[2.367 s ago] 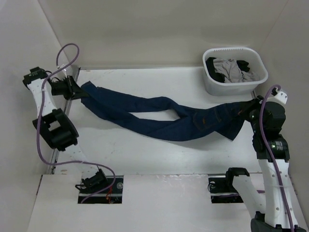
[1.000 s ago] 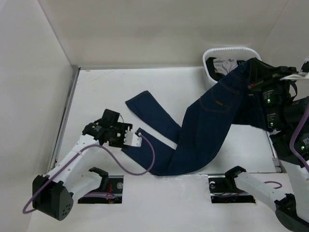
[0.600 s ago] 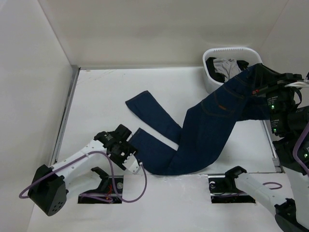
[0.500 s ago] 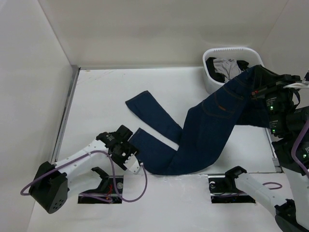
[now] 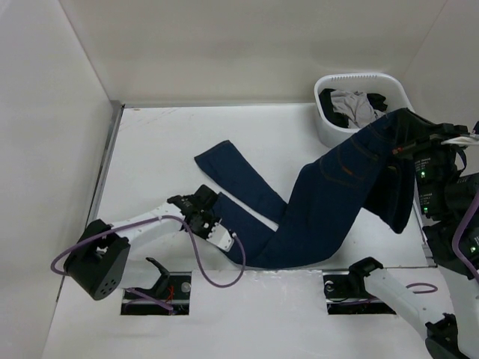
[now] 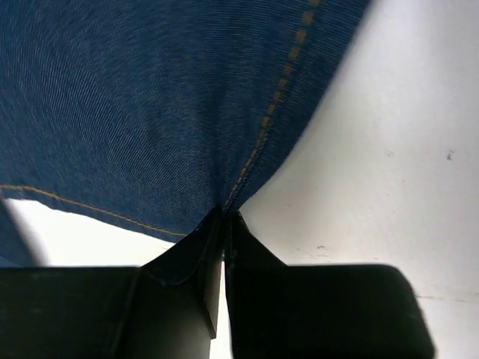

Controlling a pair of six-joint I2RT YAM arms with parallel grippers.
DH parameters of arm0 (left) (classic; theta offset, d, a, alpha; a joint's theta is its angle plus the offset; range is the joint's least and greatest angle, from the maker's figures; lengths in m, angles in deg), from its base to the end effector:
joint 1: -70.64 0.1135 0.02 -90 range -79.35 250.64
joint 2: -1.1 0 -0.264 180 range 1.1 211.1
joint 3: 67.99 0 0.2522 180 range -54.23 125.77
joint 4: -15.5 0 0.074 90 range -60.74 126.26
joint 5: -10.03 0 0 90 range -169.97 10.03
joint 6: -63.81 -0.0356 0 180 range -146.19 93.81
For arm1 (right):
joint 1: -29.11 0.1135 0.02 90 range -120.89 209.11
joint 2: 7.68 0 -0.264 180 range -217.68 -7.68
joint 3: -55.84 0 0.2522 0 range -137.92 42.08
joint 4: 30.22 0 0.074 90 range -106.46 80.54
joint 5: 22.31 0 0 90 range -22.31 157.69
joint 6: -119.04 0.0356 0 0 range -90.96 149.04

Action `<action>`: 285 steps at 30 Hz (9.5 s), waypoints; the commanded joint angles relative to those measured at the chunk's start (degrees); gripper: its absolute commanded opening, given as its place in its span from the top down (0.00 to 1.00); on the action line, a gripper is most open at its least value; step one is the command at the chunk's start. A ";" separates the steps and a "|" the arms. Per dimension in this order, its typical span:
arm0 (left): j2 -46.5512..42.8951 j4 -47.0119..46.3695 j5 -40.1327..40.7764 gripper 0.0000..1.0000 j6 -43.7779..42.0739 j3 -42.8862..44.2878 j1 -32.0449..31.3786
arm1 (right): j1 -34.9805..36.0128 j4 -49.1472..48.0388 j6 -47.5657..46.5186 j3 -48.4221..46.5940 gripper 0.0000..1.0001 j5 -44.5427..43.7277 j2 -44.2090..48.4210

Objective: Fold and stack the trousers
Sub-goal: Flatten the trousers out

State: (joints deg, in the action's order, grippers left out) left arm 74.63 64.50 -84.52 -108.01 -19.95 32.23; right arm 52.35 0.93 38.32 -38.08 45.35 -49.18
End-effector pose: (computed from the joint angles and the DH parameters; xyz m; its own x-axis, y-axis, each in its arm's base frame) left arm 0.1566 -0.1278 0.1526 0.5220 0.8453 -0.1137 0.8379 -0.4833 0.2538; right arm 0.0749 0.0174 0.5271 0.3226 0.3009 -0.8974 -0.0927 0.9536 0.2864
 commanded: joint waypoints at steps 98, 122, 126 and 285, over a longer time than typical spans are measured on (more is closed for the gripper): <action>41.35 61.33 -32.73 0.97 43.97 73.76 65.54 | -24.78 6.87 3.29 1.85 0.99 7.58 5.99; 66.29 55.67 -25.95 0.72 49.63 99.91 52.26 | -24.43 4.15 4.34 8.35 0.99 7.93 3.00; 57.11 36.28 -23.13 0.66 58.16 95.48 52.08 | -23.38 4.06 4.70 10.46 0.99 7.76 2.91; 47.66 0.09 0.69 1.00 72.49 73.12 58.14 | -32.17 21.18 39.40 48.42 0.97 35.35 18.73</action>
State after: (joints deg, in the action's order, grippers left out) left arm 124.40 66.05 -84.44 -38.92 54.21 90.04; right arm 19.96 15.37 74.03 8.33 78.02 -31.12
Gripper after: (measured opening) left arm 0.033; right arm 0.076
